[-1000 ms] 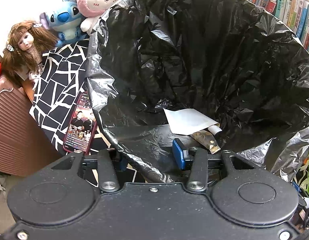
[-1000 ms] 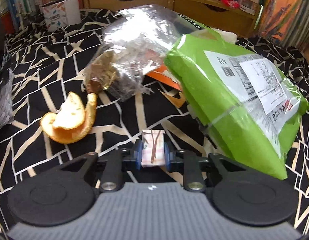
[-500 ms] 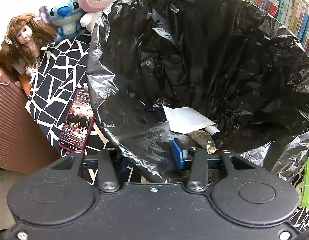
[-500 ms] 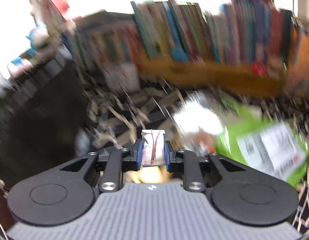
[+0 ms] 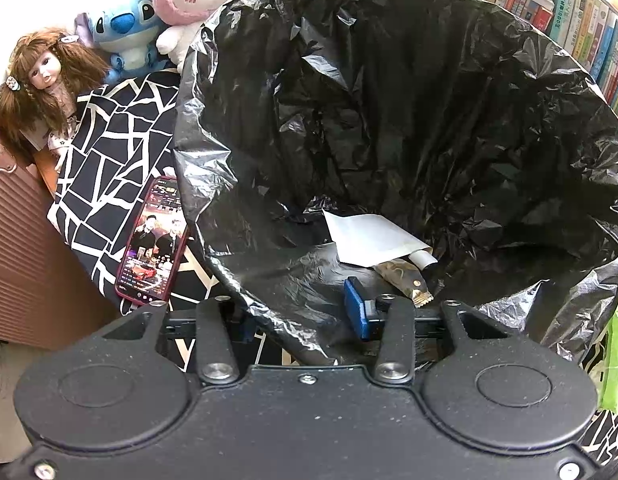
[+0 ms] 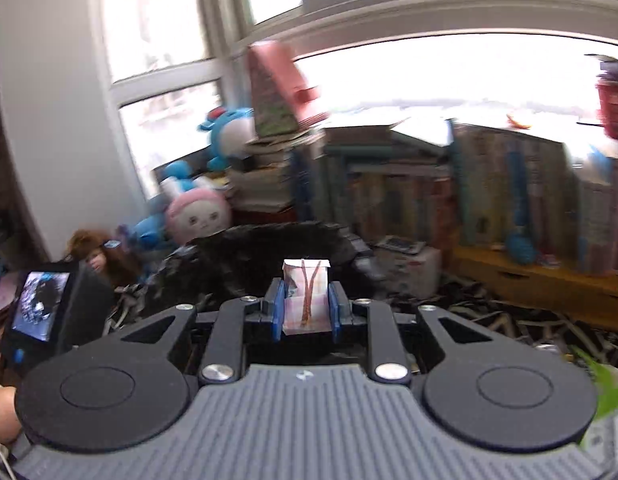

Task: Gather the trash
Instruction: 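Carry the paper scrap over the bag and open the right tool, then reach to the green plastic package and grasp its edge with the right tool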

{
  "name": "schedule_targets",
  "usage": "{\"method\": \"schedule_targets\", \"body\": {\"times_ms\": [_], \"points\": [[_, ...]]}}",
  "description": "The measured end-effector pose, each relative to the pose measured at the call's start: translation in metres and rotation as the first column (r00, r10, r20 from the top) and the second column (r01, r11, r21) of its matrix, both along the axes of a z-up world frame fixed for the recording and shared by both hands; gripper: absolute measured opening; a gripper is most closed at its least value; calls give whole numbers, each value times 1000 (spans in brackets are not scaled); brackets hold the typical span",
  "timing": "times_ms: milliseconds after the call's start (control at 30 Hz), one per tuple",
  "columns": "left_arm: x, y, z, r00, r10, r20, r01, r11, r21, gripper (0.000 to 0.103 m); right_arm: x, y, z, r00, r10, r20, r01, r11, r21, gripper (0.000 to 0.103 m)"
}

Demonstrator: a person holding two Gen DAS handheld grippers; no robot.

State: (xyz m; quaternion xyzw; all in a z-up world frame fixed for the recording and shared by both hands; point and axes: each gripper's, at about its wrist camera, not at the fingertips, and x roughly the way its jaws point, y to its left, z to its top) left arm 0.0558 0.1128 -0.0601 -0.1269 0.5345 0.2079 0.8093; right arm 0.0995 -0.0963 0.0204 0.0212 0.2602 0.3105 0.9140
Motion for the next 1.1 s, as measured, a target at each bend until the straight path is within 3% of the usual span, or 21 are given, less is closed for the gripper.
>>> {"method": "schedule_targets", "body": {"times_ms": [167,567,867,1100], "points": [[0,0,-1,1000,-9,0,9,1000,2,41,2,29,-14,998,57,-38,-59,997,-41,30],[-1,-1,-1,1000,-17,1,17,1000,5,41,2,25,-22,997,38,-67,-42,998,-56,58],[-1,-1,-1,1000,-17,1,17,1000,6,42,-4,0,-16,998,-37,-43,35,999,-35,70],[-1,-2,-1,1000,-18,-1,18,1000,8,42,-7,-39,-18,988,-152,-14,151,987,-57,82]]}}
